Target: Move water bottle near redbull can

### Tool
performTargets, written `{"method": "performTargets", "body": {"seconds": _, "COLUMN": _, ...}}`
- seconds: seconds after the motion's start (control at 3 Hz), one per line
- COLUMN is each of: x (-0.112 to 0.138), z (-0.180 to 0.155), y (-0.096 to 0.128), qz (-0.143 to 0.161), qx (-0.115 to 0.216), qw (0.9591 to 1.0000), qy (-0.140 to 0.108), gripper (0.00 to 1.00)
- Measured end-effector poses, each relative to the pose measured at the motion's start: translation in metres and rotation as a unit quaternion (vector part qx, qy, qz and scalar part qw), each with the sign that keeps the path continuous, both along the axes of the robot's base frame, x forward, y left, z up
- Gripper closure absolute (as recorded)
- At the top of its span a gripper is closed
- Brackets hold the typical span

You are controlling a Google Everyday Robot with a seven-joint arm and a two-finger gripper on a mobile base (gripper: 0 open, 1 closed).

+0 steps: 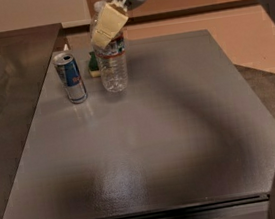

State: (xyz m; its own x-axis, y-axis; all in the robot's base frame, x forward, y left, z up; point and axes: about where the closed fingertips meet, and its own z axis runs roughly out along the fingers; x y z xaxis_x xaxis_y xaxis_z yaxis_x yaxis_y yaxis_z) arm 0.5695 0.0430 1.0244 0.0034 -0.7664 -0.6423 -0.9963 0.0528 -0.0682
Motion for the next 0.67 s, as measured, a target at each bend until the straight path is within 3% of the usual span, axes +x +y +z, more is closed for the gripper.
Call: {"method": "performTargets", "body": {"seconds": 0.67, "x": 0.009, "z": -0.014, "y": 0.035, "qz": 0.013, "qx": 0.007, "qw": 0.9999, "qy": 0.007, "gripper": 1.00}}
